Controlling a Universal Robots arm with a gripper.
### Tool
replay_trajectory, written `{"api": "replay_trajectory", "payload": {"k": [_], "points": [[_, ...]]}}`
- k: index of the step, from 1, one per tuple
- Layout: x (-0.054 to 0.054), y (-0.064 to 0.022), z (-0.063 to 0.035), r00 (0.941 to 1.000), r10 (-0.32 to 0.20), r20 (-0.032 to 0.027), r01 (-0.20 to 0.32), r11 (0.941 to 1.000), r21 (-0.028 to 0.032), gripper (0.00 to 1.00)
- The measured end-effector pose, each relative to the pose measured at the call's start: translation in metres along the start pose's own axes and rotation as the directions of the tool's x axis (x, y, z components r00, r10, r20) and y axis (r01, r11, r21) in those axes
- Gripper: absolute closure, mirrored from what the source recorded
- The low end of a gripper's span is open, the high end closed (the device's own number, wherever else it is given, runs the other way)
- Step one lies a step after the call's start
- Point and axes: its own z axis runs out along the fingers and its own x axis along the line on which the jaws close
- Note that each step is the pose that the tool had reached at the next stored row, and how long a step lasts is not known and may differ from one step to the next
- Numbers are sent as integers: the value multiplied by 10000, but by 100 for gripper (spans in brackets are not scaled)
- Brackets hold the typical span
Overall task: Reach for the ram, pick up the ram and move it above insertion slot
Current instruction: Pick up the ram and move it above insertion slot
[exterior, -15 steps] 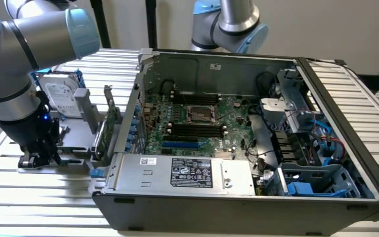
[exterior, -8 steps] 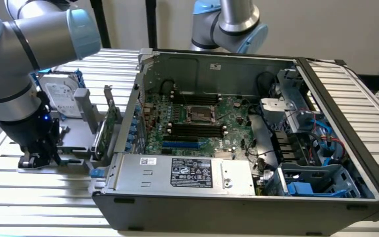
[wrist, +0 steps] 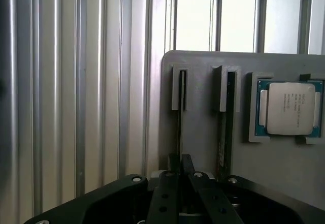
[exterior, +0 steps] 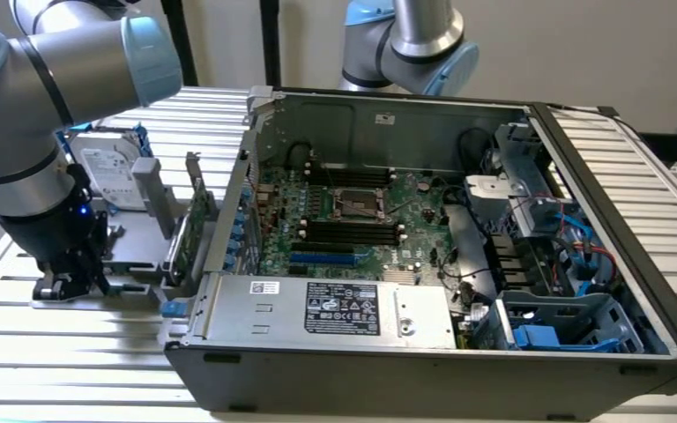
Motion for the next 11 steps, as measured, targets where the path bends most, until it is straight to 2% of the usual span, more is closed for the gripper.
{"api": "replay_trajectory", "payload": {"k": [6, 11], "points": [[0, -1, -5, 9999, 161, 6, -161, 9999, -10, 87], [0, 2, -57, 9999, 161, 6, -161, 9999, -11, 87]]}}
